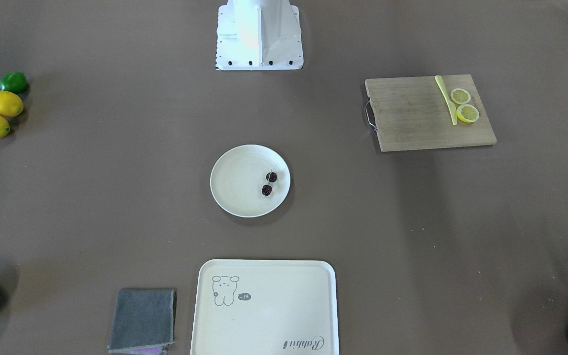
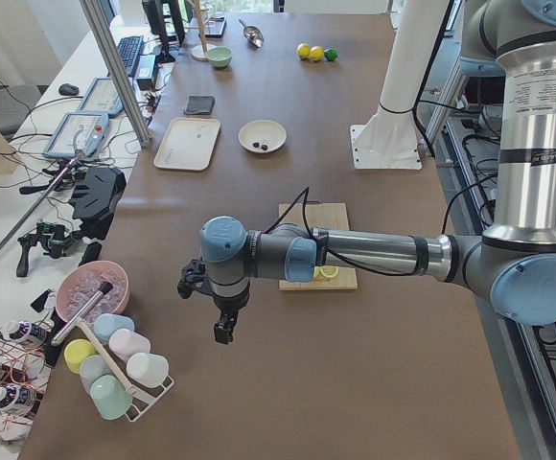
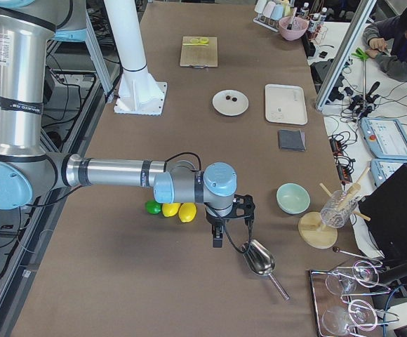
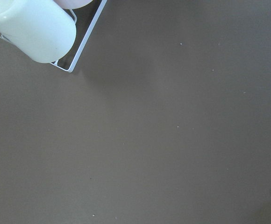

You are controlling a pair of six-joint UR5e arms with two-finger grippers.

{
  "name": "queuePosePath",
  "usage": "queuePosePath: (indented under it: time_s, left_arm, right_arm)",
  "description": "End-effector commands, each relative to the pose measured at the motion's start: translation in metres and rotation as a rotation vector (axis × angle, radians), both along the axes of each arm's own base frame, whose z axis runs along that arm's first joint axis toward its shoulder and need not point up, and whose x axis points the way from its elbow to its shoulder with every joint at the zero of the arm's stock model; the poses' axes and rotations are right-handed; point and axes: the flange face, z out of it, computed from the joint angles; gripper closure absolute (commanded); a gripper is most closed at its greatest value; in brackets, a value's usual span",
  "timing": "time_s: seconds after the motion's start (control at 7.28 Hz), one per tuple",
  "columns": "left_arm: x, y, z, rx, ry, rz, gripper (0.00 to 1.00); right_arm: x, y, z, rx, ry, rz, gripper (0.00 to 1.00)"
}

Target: Place red cherry on plate

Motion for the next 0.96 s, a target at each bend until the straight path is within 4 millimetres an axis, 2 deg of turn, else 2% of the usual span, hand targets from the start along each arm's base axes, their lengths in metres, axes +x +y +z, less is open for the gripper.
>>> queuePosePath:
  time_s: [0.0, 0.82]
  left_arm:
    - [-0.0010, 0.0003, 0.0011, -0.001, -0.008, -0.001, 0.02]
    - [-0.0003, 0.0002, -0.0010, 0.002, -0.008, 0.000, 0.02]
  right_arm:
    - [-0.0001, 0.0001, 0.0008, -0.003, 0.001, 0.001, 0.00]
    - [-0.0012, 0.0025, 0.0018, 0.005, 0.002, -0.010, 0.00]
